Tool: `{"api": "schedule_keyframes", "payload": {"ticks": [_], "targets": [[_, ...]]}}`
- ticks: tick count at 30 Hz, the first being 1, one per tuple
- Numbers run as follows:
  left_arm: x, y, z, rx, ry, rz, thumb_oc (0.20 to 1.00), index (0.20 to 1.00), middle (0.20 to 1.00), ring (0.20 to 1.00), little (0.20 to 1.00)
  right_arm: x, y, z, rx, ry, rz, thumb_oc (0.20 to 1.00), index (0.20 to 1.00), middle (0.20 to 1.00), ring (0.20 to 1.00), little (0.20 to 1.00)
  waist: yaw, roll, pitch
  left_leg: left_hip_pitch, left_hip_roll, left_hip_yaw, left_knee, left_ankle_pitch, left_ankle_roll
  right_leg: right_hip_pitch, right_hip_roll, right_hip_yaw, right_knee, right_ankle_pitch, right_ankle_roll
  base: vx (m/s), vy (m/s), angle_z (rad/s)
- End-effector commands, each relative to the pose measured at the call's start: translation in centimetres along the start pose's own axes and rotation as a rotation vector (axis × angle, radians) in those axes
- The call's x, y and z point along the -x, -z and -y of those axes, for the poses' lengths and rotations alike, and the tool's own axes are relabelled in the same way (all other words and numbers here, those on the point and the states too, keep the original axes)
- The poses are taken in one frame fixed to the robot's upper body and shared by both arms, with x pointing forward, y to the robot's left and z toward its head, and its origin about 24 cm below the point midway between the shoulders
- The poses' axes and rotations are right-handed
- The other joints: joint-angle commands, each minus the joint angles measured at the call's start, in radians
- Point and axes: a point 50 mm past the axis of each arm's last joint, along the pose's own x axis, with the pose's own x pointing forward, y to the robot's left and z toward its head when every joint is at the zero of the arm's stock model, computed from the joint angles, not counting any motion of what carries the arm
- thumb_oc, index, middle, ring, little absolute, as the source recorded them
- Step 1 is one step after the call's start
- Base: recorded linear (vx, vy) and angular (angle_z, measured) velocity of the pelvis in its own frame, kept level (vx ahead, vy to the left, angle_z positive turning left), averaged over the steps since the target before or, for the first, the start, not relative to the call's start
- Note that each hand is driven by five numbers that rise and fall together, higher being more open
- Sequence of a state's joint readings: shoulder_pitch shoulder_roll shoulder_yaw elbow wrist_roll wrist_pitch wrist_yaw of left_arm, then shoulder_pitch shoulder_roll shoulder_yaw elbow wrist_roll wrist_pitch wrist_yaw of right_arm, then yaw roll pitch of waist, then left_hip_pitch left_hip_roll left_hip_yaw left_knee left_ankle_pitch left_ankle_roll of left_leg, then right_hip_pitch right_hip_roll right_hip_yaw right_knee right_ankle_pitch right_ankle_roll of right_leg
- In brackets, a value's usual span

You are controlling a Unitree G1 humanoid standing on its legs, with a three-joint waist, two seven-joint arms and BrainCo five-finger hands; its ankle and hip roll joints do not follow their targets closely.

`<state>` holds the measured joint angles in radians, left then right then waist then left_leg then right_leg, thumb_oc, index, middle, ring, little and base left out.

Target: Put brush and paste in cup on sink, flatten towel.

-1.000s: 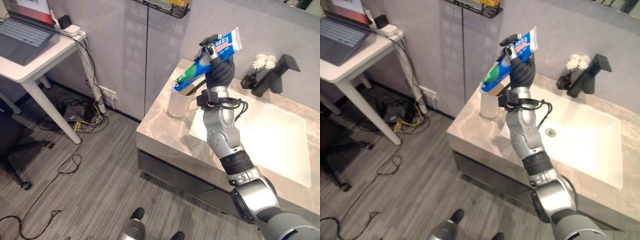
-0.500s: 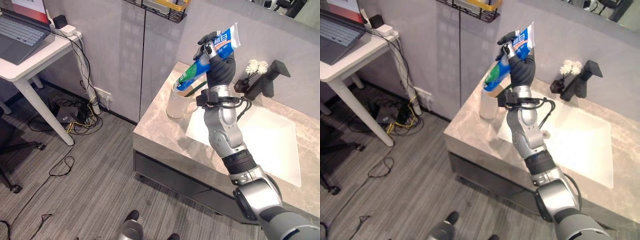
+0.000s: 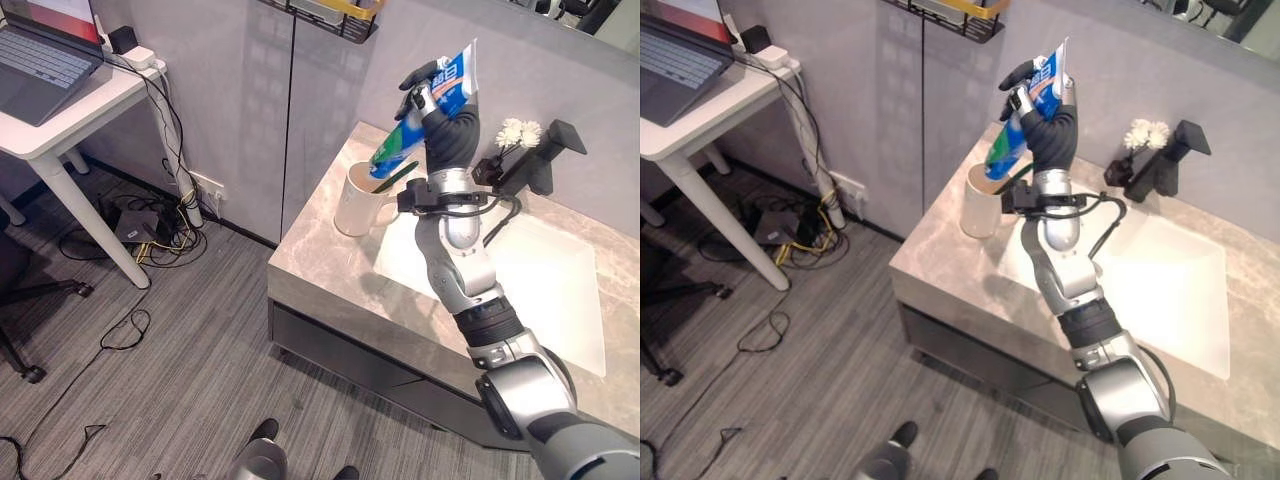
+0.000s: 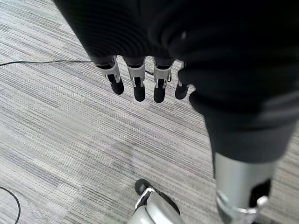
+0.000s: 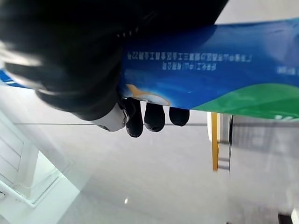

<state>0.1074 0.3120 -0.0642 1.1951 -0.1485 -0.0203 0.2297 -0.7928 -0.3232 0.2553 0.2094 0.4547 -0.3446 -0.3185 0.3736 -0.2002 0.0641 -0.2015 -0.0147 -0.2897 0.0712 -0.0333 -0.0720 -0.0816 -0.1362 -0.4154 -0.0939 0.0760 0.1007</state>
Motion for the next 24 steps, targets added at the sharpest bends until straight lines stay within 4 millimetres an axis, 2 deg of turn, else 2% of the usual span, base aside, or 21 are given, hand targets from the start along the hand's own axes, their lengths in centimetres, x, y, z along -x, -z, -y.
{"api": "schedule_keyframes", "payload": {"ticks": [1,5,7,8,10,13,24], "targets": [[0.0,0.9,-0.9,-0.052,-0.013,-0.011,1.000,1.000,1.000,1.000,1.000,-2.4,-3.1,-0.1,0.038,-0.021,0.143,0.200,0.200,0.200,0.200,0.200,0.028,0.015,-0.026,0.021,0.012,-0.057,-0.158,0.074,0.041,0.094,-0.049,0.011,0.007,-0.038,0.068,0.00,0.000,0.00],[0.0,0.4,-0.5,-0.046,0.005,0.023,1.000,1.000,1.000,1.000,1.000,-1.9,-2.3,-0.3,0.041,-0.031,0.107,0.200,0.200,0.200,0.200,0.200,0.026,0.016,-0.022,0.020,0.013,-0.057,-0.158,0.073,0.043,0.095,-0.048,0.008,0.007,-0.037,0.068,0.00,0.001,0.01],[0.3,1.4,0.0,-0.096,0.020,0.002,1.000,1.000,1.000,1.000,1.000,-1.6,-1.1,-0.7,0.022,-0.030,0.065,0.200,0.200,0.200,0.200,0.200,0.022,0.010,-0.018,0.014,0.011,-0.062,-0.158,0.078,0.044,0.091,-0.048,0.006,0.007,-0.035,0.069,-0.01,-0.006,-0.02],[0.4,1.9,0.0,-0.096,0.021,-0.018,1.000,1.000,1.000,1.000,1.000,-1.9,-1.4,-0.5,0.026,-0.016,0.074,0.200,0.200,0.200,0.200,0.200,0.032,0.006,-0.015,0.012,0.009,-0.068,-0.158,0.079,0.043,0.092,-0.048,0.001,0.007,-0.037,0.069,0.00,-0.028,-0.05],[0.1,1.9,-0.9,-0.083,-0.005,-0.033,1.000,1.000,1.000,1.000,1.000,-1.3,-2.0,0.1,0.086,-0.048,0.096,0.200,0.200,0.200,0.200,0.200,0.042,0.000,-0.008,0.011,0.012,-0.074,-0.158,0.076,0.039,0.095,-0.047,-0.005,0.007,-0.039,0.069,0.02,-0.026,0.06],[-0.1,1.4,-1.7,-0.086,-0.028,-0.027,1.000,1.000,1.000,1.000,1.000,-0.8,-1.8,0.2,0.099,-0.074,0.084,0.200,0.200,0.200,0.200,0.200,0.043,-0.006,-0.008,0.005,0.009,-0.078,-0.158,0.082,0.040,0.091,-0.049,-0.009,0.007,-0.037,0.071,0.00,0.005,0.09],[-0.1,1.6,-2.6,-0.090,-0.056,-0.038,1.000,1.000,1.000,1.000,1.000,0.2,-0.4,-0.6,0.092,-0.121,0.022,0.200,0.200,0.200,0.200,0.200,0.055,-0.022,-0.003,0.005,0.011,-0.075,-0.158,0.077,0.038,0.090,-0.047,-0.010,0.007,-0.039,0.072,0.00,0.000,0.00]]}}
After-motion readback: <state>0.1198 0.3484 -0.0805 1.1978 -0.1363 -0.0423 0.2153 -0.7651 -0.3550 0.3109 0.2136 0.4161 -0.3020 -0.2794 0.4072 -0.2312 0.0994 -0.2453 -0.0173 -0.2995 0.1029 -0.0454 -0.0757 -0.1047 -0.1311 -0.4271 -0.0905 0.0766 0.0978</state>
